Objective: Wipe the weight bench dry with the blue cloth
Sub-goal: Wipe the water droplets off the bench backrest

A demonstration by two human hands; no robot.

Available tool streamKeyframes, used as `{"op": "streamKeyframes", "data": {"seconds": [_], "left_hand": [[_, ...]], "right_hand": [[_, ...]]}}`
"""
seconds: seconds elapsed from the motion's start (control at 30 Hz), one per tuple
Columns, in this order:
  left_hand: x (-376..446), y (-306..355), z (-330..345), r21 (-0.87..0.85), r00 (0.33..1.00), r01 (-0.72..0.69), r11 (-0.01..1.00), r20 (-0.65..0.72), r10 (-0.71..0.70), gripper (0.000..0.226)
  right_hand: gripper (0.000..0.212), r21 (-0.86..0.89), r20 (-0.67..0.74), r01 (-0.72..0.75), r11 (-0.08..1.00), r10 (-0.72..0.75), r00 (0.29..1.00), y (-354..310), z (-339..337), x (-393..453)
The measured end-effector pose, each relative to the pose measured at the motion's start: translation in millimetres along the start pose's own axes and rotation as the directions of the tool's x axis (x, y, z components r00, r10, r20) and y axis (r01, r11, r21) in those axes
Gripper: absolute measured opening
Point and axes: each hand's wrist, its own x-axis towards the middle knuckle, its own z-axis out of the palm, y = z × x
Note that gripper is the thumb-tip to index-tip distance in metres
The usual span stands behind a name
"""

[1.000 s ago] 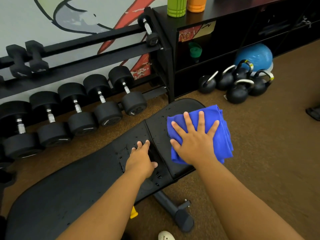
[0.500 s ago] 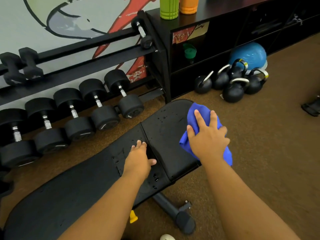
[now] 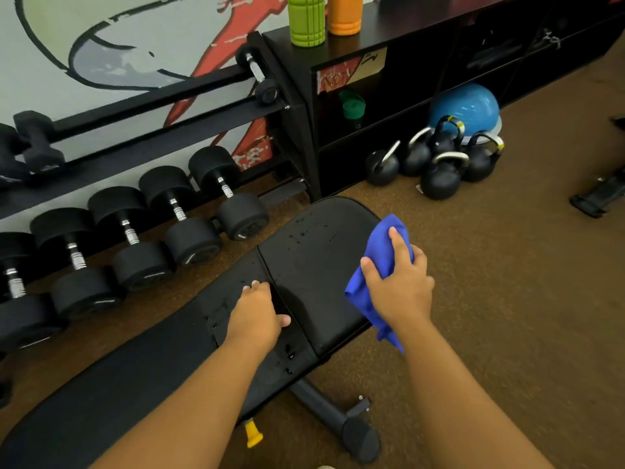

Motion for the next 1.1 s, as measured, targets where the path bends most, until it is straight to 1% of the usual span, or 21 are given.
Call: {"op": "streamKeyframes", "data": {"seconds": [0.03, 0.07, 0.13, 0.17, 0.2, 0.27, 0.37, 0.43, 0.5, 0.57, 0.6, 0.63, 0.67, 0.7, 0.77, 0.8, 0.87, 0.9, 0.97, 1.1], "left_hand": [[2, -1, 0, -0.024, 1.000, -0.014, 1.000, -0.009, 0.014, 0.082], [3, -2, 0, -0.047, 1.000, -0.028, 0.999, -0.005, 0.028, 0.089], [6, -2, -3, -0.052, 0.999, -0.045, 0.998, 0.022, 0.046, 0.097], [8, -3, -3, -0.044, 0.998, -0.046, 0.998, 0.032, 0.047, 0.098], [9, -2, -4, -0.038, 0.998, -0.047, 0.998, 0.040, 0.049, 0.098], [10, -4, -3, -0.029, 0.997, -0.052, 0.998, 0.046, 0.053, 0.098], [11, -5, -2, -0.011, 0.997, -0.059, 0.998, 0.052, 0.059, 0.098], [12, -4, -3, 0.010, 0.997, -0.057, 0.998, 0.061, 0.057, 0.097], [13, -3, -4, 0.033, 0.996, -0.052, 0.998, 0.077, 0.050, 0.097], [14, -2, -5, 0.050, 0.996, -0.047, 0.998, 0.081, 0.043, 0.098], [15, -1, -4, 0.052, 0.996, -0.044, 0.998, 0.077, 0.040, 0.098], [15, -1, -4, 0.050, 0.997, -0.041, 0.998, 0.073, 0.037, 0.099], [15, 0, -4, 0.045, 0.997, -0.037, 0.998, 0.073, 0.033, 0.099], [14, -1, -4, 0.038, 0.997, -0.032, 0.999, 0.075, 0.029, 0.099], [14, -2, -4, 0.026, 0.997, -0.028, 0.999, 0.079, 0.026, 0.099], [14, -2, -4, 0.024, 0.997, -0.029, 0.999, 0.078, 0.027, 0.099], [14, -2, -4, 0.024, 0.997, -0.033, 0.999, 0.075, 0.031, 0.099], [14, -1, -5, 0.027, 0.997, -0.035, 0.999, 0.077, 0.033, 0.098], [15, 0, -6, 0.030, 0.996, -0.033, 0.999, 0.082, 0.030, 0.098], [15, 0, -5, 0.027, 0.996, -0.036, 0.999, 0.080, 0.034, 0.098]], "right_hand": [[0.066, 0.084, 0.013, 0.006, 0.996, -0.007, 1.000, 3, -3, 5], [0.065, 0.171, -0.006, -0.002, 0.985, 0.003, 1.000, 5, -2, 5], [0.068, 0.282, -0.115, -0.021, 0.959, 0.056, 0.992, 5, 12, -15], [0.071, 0.294, -0.169, -0.015, 0.956, 0.067, 0.983, 5, 22, -34], [0.075, 0.295, -0.195, 0.001, 0.956, 0.059, 0.979, 5, 30, -52], [0.078, 0.283, -0.190, 0.032, 0.959, 0.023, 0.982, 7, 34, -71], [0.073, 0.227, -0.115, -0.034, 0.973, 0.062, 0.991, 5, 16, -38], [0.065, 0.157, -0.029, -0.059, 0.986, 0.065, 0.997, 0, 3, 3], [0.054, 0.093, 0.127, -0.035, 0.995, 0.023, 0.992, -8, -12, 42], [0.033, 0.117, 0.290, -0.022, 0.993, -0.013, 0.957, -16, -25, 70], [0.023, 0.143, 0.352, -0.032, 0.989, -0.020, 0.936, -21, -30, 77], [0.017, 0.178, 0.392, -0.048, 0.983, -0.026, 0.919, -24, -34, 80], [0.016, 0.219, 0.414, -0.057, 0.974, -0.040, 0.909, -23, -35, 79], [0.023, 0.261, 0.396, -0.049, 0.964, -0.061, 0.916, -18, -34, 74], [0.047, 0.284, 0.273, 0.000, 0.959, -0.081, 0.959, 1, -27, 47], [0.057, 0.282, 0.216, -0.001, 0.959, -0.063, 0.974, 11, -24, 30], [0.066, 0.291, 0.169, -0.034, 0.956, -0.016, 0.985, 22, -24, 5], [0.067, 0.294, 0.169, -0.044, 0.955, -0.007, 0.986, 24, -25, 3], [0.062, 0.259, 0.215, -0.064, 0.964, 0.007, 0.977, 20, -27, 15], [0.043, 0.100, 0.353, -0.029, 0.995, -0.008, 0.936, -6, -32, 68]]}}
